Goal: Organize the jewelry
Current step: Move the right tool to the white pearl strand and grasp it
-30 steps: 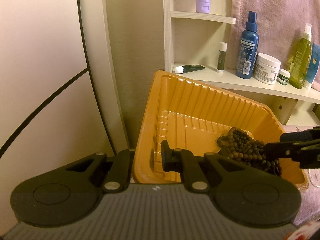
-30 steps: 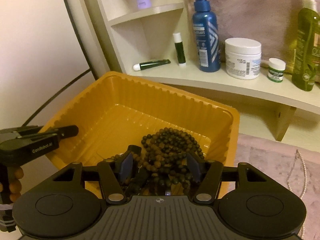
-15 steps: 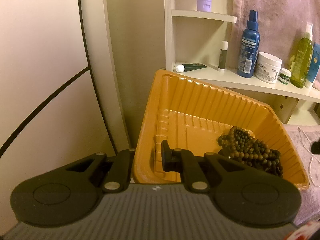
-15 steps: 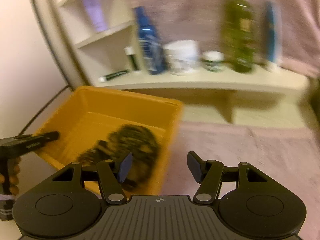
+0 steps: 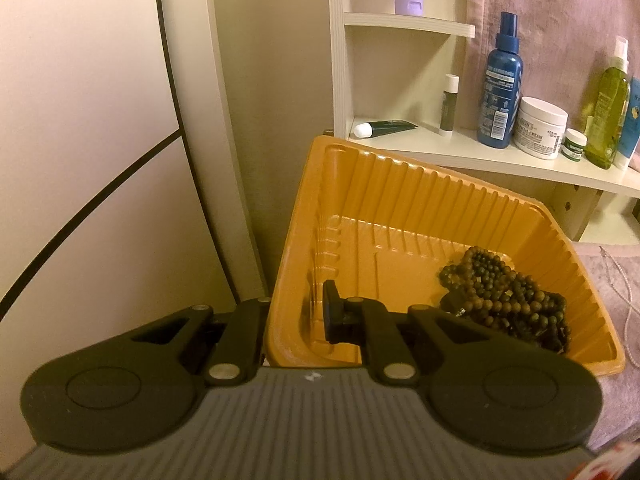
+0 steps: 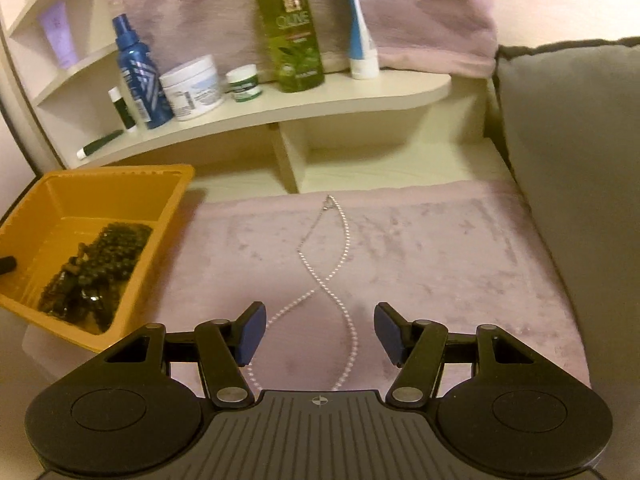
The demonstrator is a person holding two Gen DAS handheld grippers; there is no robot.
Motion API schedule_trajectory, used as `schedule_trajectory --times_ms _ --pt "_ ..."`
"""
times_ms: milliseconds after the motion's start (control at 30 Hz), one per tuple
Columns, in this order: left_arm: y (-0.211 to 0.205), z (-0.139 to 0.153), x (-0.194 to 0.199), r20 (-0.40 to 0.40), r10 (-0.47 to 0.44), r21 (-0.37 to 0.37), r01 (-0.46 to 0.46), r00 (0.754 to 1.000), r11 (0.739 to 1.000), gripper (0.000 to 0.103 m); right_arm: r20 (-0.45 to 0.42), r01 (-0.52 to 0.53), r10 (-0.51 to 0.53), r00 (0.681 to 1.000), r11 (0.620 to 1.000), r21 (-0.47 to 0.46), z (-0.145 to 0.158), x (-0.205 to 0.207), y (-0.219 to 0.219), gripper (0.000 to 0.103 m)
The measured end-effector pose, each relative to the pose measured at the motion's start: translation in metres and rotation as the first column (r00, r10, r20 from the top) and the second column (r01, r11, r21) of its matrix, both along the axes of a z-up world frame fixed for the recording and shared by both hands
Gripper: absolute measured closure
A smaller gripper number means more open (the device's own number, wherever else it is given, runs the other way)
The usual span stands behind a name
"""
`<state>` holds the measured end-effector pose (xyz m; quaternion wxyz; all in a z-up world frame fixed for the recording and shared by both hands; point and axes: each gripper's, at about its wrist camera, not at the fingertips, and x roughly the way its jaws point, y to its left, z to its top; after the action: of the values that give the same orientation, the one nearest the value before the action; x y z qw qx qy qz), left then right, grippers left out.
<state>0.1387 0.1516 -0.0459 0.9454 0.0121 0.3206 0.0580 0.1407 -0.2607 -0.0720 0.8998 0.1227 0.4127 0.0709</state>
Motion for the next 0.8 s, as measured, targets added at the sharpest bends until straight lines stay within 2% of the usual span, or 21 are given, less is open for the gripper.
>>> schedule_trajectory --times_ms 267,400,667,800 --pt "0.0 0.0 -0.001 -0.003 0.003 0.004 -0.003 1.0 1.0 0.093 0.021 -0.029 0.029 0.999 1.0 -0.005 -0.011 0.011 0.006 0.043" --pt "0.0 0.0 -0.001 -0.004 0.003 0.004 -0.003 1.0 1.0 0.093 0.023 -0.047 0.047 0.999 0.999 -0.011 -0.016 0.021 0.01 0.052" --pt "0.0 -0.001 -0.001 -0.003 0.003 0.004 -0.002 1.0 1.0 0.093 0.019 0.002 -0.002 1.0 1.0 -0.025 -0.03 0.044 0.014 0.06" --pt "0.0 -0.001 -0.001 -0.002 0.002 0.005 -0.002 1.0 1.0 0.093 0.036 0.005 -0.002 0.999 0.998 -0.058 -0.034 0.05 0.021 0.069"
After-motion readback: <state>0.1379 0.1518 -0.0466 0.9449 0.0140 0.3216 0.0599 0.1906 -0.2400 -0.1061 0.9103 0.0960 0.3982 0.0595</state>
